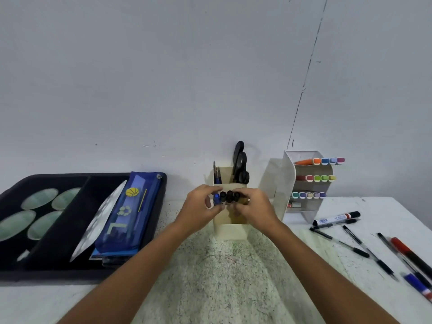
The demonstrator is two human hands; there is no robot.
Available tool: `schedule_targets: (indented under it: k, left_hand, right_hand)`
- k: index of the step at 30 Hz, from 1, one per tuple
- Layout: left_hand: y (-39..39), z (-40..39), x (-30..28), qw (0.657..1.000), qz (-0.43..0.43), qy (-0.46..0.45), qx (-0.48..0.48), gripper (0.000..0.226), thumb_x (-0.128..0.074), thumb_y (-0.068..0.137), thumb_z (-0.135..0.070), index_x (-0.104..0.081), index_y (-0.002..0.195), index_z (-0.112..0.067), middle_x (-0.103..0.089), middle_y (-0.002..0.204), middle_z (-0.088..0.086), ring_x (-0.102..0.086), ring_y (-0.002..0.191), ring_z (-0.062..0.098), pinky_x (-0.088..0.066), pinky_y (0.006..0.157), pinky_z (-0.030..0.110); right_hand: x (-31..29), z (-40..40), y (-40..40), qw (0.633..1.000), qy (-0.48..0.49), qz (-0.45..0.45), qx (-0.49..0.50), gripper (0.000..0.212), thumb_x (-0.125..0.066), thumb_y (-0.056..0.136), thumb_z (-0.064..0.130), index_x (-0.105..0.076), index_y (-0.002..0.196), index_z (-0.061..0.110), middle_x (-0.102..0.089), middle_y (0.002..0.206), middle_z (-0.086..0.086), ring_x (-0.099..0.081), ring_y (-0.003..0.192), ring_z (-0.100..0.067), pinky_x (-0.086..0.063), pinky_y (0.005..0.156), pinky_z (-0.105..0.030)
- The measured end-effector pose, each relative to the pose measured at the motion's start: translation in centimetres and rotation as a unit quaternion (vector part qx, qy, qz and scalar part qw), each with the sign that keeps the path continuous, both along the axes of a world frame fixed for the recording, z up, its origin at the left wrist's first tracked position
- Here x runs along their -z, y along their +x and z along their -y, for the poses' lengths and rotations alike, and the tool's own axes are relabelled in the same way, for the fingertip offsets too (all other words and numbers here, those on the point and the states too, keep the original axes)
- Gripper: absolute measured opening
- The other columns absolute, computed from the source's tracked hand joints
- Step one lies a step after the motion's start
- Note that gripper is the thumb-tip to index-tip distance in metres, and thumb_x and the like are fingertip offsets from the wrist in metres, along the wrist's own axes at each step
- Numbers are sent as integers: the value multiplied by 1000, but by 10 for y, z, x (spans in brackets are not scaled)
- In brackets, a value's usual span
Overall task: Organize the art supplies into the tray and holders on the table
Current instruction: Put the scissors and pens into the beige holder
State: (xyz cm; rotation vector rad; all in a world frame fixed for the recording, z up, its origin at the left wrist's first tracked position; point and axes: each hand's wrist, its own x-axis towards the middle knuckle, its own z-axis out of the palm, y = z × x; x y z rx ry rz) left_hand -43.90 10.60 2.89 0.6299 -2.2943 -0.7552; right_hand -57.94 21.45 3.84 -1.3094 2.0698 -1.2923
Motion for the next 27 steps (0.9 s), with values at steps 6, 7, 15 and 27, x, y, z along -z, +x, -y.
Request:
schedule_targets:
  k: [6, 7, 15, 27]
  left_hand:
    - [24, -28, 17, 994, -80, -59, -41, 45, -75, 79, -4, -60, 122, -10, -53, 89, -5, -48, 73, 1, -39, 61, 10]
    - [26, -34, 20, 993, -80, -68, -46, 48, -76, 78, -3, -60, 122, -9, -53, 89, -5, -48, 72, 1, -38, 59, 10]
    - [24, -45, 22, 992, -88, -34, -89, 54, -79, 77, -11, -56, 126, -12, -57, 104, -5, -48, 80, -3, -35, 63, 8]
    - [8, -81, 22, 973, -93, -177, 110, 30, -60, 81, -19, -66, 107, -4, -62, 99, 3, -52, 96, 9, -49, 84, 23]
  right_hand:
    - [9, -20, 10, 997, -24, -51, 51, 46, -69, 85, 6, -61, 130, 12, -67, 120, 0, -66, 89, -12, -56, 85, -29]
    - [11, -27, 10, 996, -29, -59, 59, 47, -69, 85, 7, -60, 131, 12, -65, 123, -1, -66, 89, -13, -56, 86, -31]
    - [18, -54, 11, 997, -15, -42, 63, 46, -67, 88, 7, -58, 132, 13, -62, 125, -2, -67, 75, -13, -59, 76, -32]
    - [28, -68, 12, 995, -31, -59, 75, 30, -65, 90, 10, -66, 120, 11, -66, 112, -1, -66, 73, -12, -57, 75, -29]
